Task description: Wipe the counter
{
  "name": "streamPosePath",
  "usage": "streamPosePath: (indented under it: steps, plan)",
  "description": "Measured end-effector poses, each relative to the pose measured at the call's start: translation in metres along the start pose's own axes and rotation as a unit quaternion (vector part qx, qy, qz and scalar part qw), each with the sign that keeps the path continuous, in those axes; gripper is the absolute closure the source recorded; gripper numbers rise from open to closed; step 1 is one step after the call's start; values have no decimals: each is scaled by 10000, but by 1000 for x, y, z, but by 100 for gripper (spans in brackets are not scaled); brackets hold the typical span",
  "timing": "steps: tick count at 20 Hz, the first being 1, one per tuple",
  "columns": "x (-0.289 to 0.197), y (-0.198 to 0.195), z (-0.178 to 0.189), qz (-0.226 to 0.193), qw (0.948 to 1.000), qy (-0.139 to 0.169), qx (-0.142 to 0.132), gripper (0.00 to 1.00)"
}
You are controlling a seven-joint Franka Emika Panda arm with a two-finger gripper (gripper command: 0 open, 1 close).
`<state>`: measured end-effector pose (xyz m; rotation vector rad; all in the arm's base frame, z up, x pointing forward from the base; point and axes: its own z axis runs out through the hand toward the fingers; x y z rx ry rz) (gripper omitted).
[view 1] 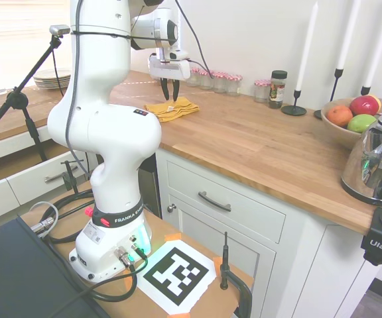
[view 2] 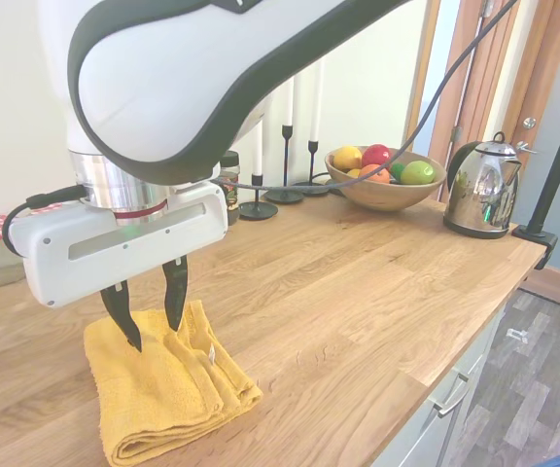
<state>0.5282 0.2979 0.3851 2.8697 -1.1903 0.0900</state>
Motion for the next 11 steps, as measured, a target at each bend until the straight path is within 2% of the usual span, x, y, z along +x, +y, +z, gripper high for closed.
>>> streamPosePath:
  steps: [11]
  plan:
    - [9, 27, -13, 67, 10000, 60, -6, 0]
